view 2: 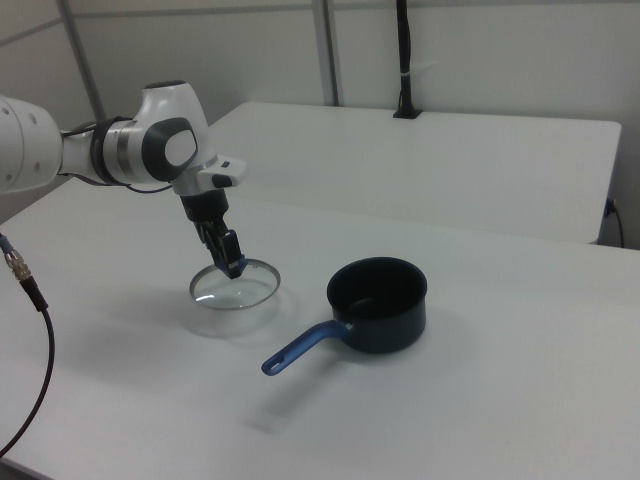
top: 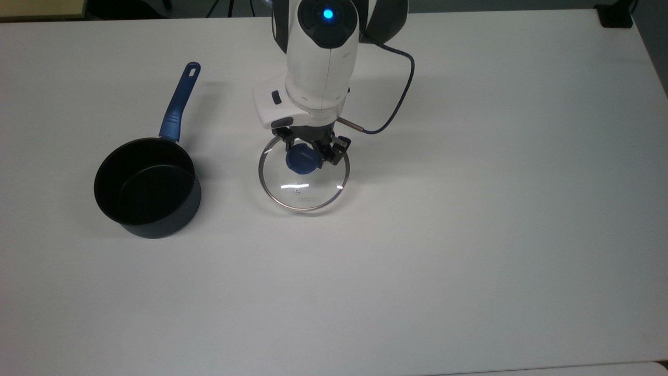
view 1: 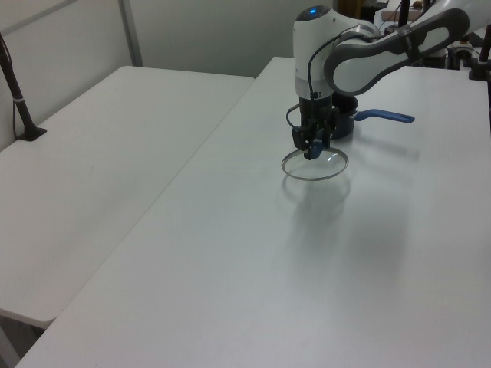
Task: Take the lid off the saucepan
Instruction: 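Carry the lid away from the saucepan and lower it to the table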
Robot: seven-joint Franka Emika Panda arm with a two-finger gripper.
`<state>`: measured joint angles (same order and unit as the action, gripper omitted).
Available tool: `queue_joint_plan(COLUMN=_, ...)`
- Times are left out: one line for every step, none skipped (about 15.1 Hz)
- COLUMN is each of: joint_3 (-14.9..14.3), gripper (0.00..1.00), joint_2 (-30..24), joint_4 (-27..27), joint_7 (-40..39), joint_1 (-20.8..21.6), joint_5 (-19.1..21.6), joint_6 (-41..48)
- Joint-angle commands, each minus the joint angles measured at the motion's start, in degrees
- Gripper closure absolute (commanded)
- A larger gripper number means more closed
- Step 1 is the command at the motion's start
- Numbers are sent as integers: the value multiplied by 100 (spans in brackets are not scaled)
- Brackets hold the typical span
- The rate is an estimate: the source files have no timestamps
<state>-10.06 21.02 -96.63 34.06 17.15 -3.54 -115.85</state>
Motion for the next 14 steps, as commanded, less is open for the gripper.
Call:
queue_joint_plan(joint_3=-31, gripper=41, joint_2=-326, joint_4=-444, joint_7=66, joint_1=78, joint_5=-129, joint_6=-201)
queue_joint_plan(joint_3=-31, gripper=42, joint_2=-379, joint_4=-532, joint_7=66, joint_1=95, joint_5=-129, joint_6=-201)
queue_joint_plan(joint_3=-31, gripper=42, joint_2=-440, joint_4=-628, joint_7=57, joint_1=165, joint_5=-129, joint_6=-209)
queue_joint_plan(joint_3=-31, gripper=42, joint_2=-510, joint_4=-734, joint_7=57, joint_1=201, joint_5=-129, joint_6=-218)
queue_joint_plan(joint_3=-31, gripper=42, joint_2=-555, joint_4=-804, joint_7=57, joint_1=201, joint_5=-138, joint_6=-218)
queue_joint_plan(joint_3=-31, gripper=42, joint_2=-599, joint_4=-849, joint_7=49, joint_1=236, joint_5=-138, joint_6=-218)
queue_joint_plan(joint_3=-31, gripper=42, joint_2=-634, joint_4=-919, joint_7=40, joint_1=245, joint_5=-138, joint_6=-218)
queue_joint_plan(joint_3=-31, gripper=43, joint_2=-686, joint_4=-989, joint_7=48, joint_1=245, joint_5=-173, joint_6=-218)
queue_joint_plan(joint_3=-31, gripper=43, joint_2=-774, joint_4=-1103, joint_7=49, joint_1=262, joint_5=-199, joint_6=-236)
queue_joint_plan(joint_3=-31, gripper=43, joint_2=-810, joint_4=-1200, joint_7=49, joint_1=341, joint_5=-243, joint_6=-271)
queue_joint_plan(joint_3=-31, gripper=43, joint_2=-853, joint_4=-1296, joint_7=49, joint_1=420, joint_5=-243, joint_6=-349)
queue_joint_plan(joint_3=-31, gripper=43, joint_2=-854, joint_4=-1384, joint_7=49, joint_1=447, joint_5=-261, joint_6=-428)
queue_joint_plan(joint_3=-31, gripper=43, joint_2=-845, joint_4=-1446, joint_7=49, joint_1=499, joint_5=-270, joint_6=-473)
queue_joint_plan(joint_3=-31, gripper=43, joint_2=-845, joint_4=-1447, joint_7=57, joint_1=517, joint_5=-296, joint_6=-482)
